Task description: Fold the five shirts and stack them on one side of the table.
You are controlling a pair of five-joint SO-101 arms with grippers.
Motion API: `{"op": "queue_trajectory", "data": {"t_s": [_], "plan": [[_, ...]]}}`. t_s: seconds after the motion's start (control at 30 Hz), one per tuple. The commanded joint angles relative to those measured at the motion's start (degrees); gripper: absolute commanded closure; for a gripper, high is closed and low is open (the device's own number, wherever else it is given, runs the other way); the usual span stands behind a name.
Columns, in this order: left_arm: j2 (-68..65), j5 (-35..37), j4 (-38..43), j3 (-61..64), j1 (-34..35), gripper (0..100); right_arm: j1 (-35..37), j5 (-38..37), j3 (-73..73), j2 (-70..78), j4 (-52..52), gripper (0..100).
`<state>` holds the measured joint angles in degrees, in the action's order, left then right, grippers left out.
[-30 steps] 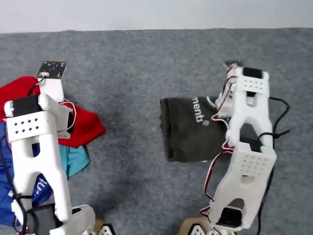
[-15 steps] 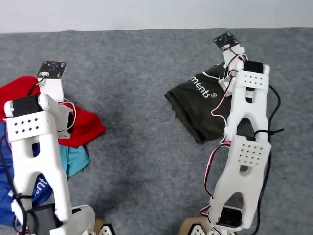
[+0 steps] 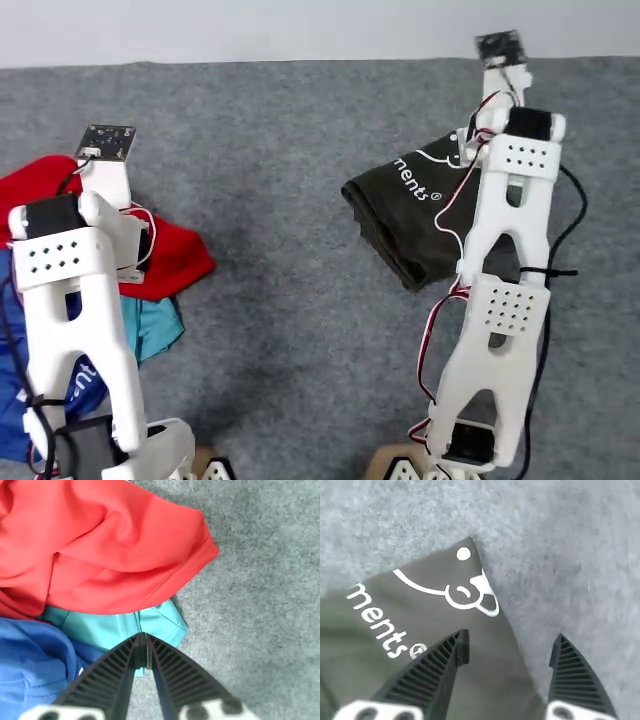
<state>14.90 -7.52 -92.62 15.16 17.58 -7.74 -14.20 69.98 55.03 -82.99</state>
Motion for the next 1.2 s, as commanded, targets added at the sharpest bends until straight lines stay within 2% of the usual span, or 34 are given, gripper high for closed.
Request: {"op": "queue_trajectory", "data": {"t_s": [0.0,0.2,0.33,0.57,0.73,0.93,1.17], "plan": [[2.2,0.44,-0.09,-0.31,-0.35,100,-0.75,7.3,8.0,-1.27,-6.99,72.7],[2.2,0.44,-0.09,-0.31,-0.35,100,-0.48,15.3,15.91,-0.84,-19.12,72.7],[2.2,0.44,-0.18,-0.31,-0.35,100,-1.27,21.63,16.35,-1.36,-19.65,72.7],[2.29,0.44,-0.18,-0.31,-0.35,100,-1.8,38.51,15.82,-2.24,-20.0,72.6],[2.29,0.44,-0.88,-0.48,-0.35,100,-0.04,45.71,4.04,-8.4,-20.0,71.3],[2.29,0.44,-0.88,-0.48,-0.35,100,0.84,52.4,-14.77,-15.87,-19.3,61.2],[2.29,0.44,-0.88,-0.4,-0.35,100,1.71,53.19,-15.65,-9.8,-16.48,61.2]]}}
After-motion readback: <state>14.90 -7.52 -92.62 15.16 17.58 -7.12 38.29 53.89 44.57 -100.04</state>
